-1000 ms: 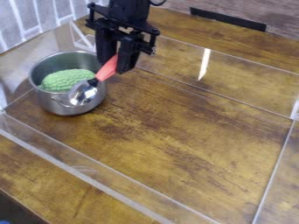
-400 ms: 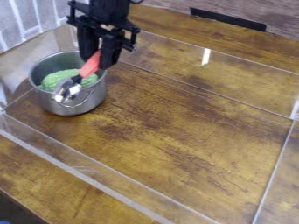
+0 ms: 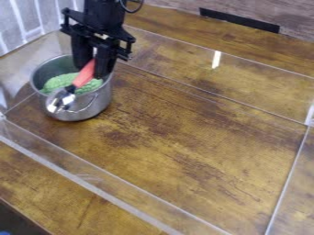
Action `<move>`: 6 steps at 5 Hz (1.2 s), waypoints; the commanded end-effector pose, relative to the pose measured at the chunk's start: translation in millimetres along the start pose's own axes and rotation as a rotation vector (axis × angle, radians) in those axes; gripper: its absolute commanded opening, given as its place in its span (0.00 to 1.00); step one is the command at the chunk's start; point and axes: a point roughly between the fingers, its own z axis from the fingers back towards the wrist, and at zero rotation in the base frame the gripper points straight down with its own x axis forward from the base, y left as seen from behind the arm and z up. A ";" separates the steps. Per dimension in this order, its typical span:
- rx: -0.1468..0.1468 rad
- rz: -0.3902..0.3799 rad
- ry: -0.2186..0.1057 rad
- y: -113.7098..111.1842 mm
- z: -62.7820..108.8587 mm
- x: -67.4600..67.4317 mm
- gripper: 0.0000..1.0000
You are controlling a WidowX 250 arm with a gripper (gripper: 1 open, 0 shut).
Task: Move the pink spoon to the left
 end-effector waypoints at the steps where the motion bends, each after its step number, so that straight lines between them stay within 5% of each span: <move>1: -0.005 0.073 -0.125 24.3 46.6 -3.3 0.00; 2: -0.025 0.080 -0.140 38.1 41.2 -0.9 0.00; 4: -0.061 -0.076 -0.147 60.2 24.2 17.8 0.00; 6: -0.134 -0.053 -0.138 74.7 0.2 38.5 0.00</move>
